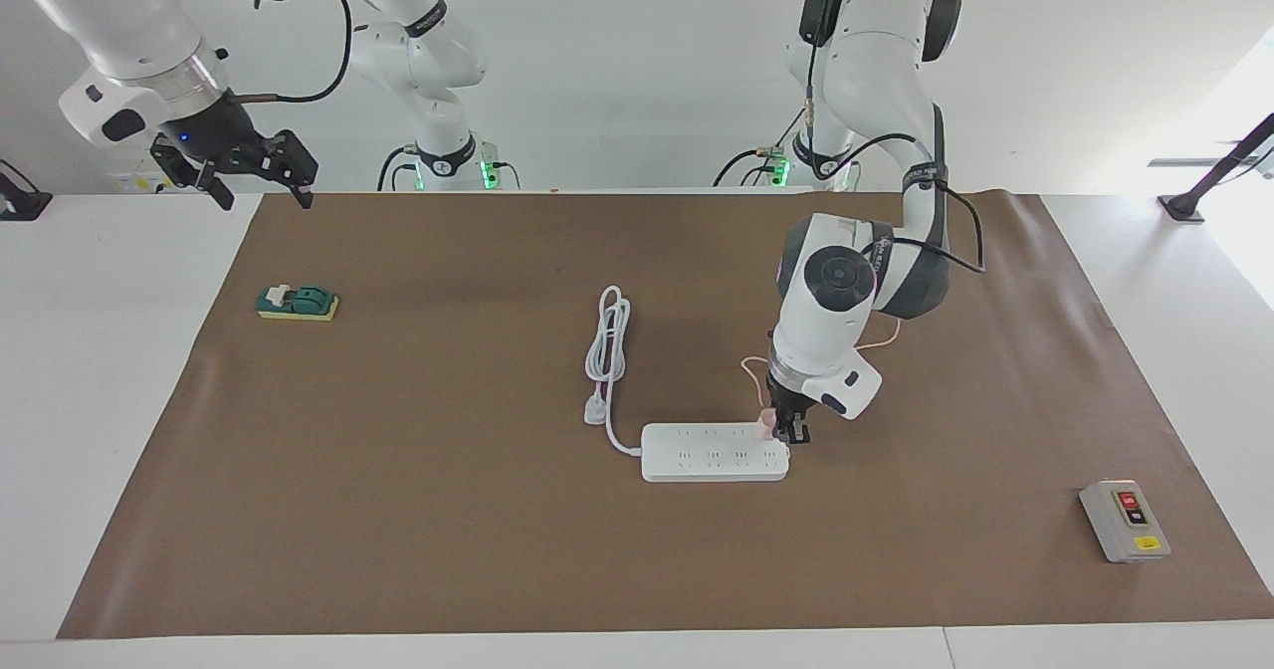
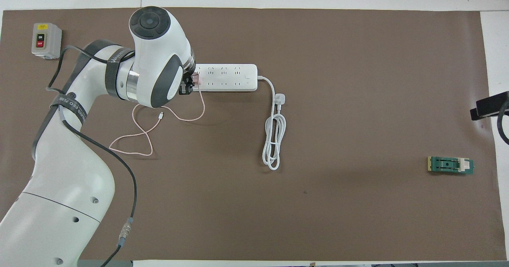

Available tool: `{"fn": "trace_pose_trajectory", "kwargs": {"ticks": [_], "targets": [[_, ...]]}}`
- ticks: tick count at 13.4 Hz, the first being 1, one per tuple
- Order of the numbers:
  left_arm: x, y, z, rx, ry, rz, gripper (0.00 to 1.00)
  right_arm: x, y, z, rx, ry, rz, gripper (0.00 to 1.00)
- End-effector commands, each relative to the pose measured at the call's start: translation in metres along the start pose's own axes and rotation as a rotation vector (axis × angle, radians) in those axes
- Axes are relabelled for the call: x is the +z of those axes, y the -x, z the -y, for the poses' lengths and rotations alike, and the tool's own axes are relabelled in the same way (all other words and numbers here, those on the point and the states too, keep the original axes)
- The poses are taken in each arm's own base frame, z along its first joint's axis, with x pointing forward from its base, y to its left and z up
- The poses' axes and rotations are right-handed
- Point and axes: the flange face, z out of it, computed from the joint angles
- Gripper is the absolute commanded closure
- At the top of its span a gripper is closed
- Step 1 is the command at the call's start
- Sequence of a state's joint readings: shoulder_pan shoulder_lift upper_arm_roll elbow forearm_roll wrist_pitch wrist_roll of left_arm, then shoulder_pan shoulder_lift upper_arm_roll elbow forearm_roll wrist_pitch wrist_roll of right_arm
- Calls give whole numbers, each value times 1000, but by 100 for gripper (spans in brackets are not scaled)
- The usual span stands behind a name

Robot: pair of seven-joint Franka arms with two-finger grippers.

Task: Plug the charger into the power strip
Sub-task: 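Push the charger prongs into the power strip socket with the left gripper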

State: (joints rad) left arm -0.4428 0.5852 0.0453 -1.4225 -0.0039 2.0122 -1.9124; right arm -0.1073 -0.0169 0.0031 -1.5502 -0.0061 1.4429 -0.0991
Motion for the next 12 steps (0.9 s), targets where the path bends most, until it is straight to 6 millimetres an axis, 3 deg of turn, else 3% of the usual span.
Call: {"fn": "trace_pose_trajectory", "kwargs": {"ticks": [1,12], "targets": [[6,0,1,-7,14,-24,100,-1,6,-2,-6,16,-1,0],[22,9,5,7,-3,-33,100,-1,6,-1,-8,16,-1,0]]}}
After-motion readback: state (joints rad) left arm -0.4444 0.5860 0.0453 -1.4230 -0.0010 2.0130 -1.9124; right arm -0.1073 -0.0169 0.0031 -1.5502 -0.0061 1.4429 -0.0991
